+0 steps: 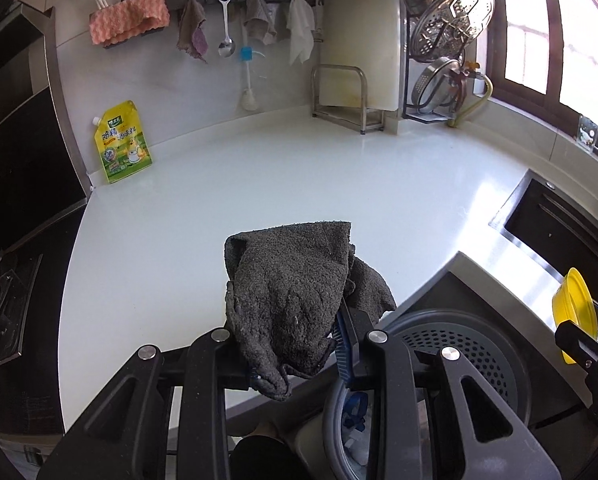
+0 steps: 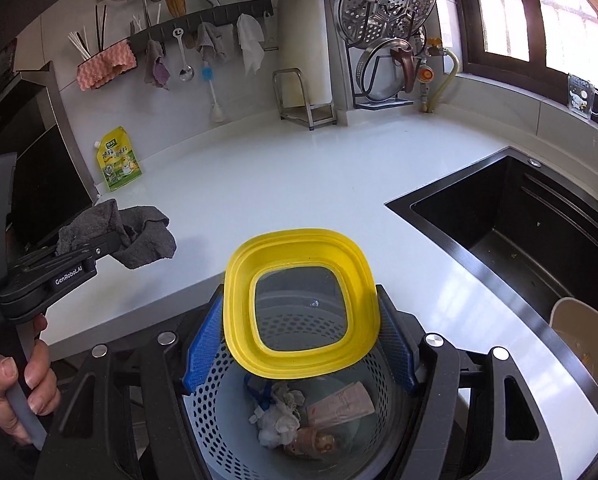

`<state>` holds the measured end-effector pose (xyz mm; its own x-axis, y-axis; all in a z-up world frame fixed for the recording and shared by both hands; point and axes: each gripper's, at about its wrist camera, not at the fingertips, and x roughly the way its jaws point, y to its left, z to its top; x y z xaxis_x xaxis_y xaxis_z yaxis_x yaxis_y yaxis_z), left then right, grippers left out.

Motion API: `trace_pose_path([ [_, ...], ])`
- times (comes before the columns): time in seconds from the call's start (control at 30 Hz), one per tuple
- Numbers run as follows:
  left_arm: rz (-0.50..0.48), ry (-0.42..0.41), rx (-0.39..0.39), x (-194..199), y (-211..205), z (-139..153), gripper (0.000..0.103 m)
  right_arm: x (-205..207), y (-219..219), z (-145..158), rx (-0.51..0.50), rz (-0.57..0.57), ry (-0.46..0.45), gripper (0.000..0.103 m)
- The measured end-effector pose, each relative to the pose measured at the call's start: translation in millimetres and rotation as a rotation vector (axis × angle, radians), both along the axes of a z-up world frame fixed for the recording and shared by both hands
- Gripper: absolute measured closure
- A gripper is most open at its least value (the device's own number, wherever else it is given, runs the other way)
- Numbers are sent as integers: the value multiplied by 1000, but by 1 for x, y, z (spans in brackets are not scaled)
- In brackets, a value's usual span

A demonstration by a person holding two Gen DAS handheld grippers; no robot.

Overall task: Collect trash
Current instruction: 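Carry the grey towel and yellow lid over the grey bin with both tools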

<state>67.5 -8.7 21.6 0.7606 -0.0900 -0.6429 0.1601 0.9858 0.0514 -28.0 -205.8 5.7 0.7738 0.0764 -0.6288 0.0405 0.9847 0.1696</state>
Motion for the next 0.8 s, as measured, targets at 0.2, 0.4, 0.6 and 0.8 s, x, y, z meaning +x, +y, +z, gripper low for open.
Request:
trace_pose_path([
  [0.2,-36,43,-5,-29,-15,-17,74,-28,3,-18,-10,22,18,35],
  [0.4,-73,88,-17,-50,-31,-34,74,-39,3,-35,-6,21,33,35],
  [0.6,-94,123,-6,-59,-42,-54,74,-40,-1,-56,15,18,72,35],
  [0.8,-95,178,-7,-59,-44,-76,74,-38,-3,-70,24,12,94,35],
])
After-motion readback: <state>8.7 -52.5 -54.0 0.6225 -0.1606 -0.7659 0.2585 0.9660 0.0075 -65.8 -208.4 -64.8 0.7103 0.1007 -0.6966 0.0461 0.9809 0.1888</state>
